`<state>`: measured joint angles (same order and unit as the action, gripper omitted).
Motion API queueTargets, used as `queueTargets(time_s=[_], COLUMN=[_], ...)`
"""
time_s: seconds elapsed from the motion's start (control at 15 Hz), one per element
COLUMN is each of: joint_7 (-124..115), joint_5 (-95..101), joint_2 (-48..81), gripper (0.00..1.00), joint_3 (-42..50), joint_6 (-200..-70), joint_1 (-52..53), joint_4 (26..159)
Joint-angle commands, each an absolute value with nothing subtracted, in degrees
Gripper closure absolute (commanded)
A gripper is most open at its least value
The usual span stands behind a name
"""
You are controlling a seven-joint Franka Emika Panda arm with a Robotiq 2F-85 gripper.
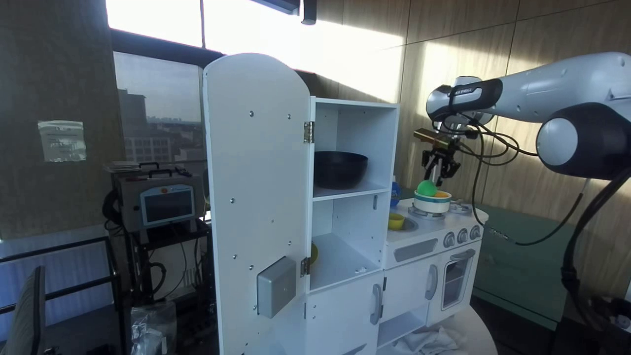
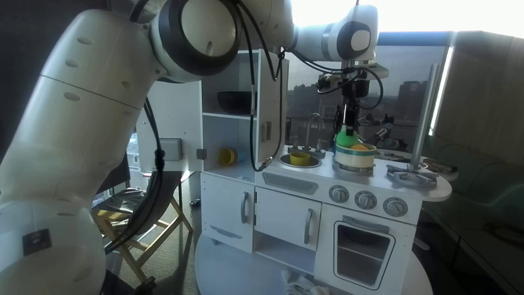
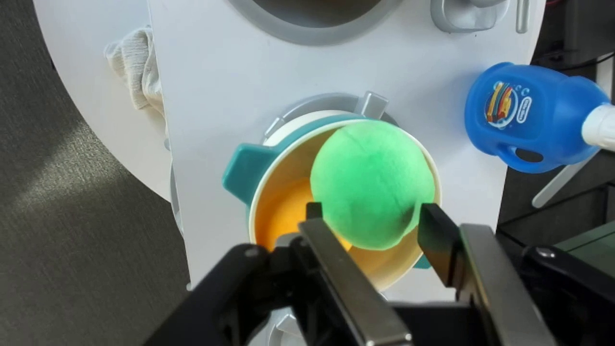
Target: Put the orange and green plushies in the white bowl
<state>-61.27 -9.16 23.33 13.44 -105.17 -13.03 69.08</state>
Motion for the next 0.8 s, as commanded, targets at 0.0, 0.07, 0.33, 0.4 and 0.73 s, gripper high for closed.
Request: queueTargets(time_s=[0.0,0.07,0.33,0.4,0.73], joint_7=[-61.52,-61.11,-61.22,-61.22,-61.43], joint_5=[-9.08,-9.39,-9.16,-9.16,-11.93], joint_2=[21.36,20.33,21.63,21.54,27.44], gripper=[0.13,0.05,0.04,0.04,0.0], joint_3=[13.45,13.27,13.36,13.36,12.31], joint_6=[-105.57,-104.69,-104.9,-104.9,-102.01], joint_1=[-12.68,-12.67,-12.88,-12.84,-14.57], joint_4=[69.34,70.22,69.37,69.42,60.64])
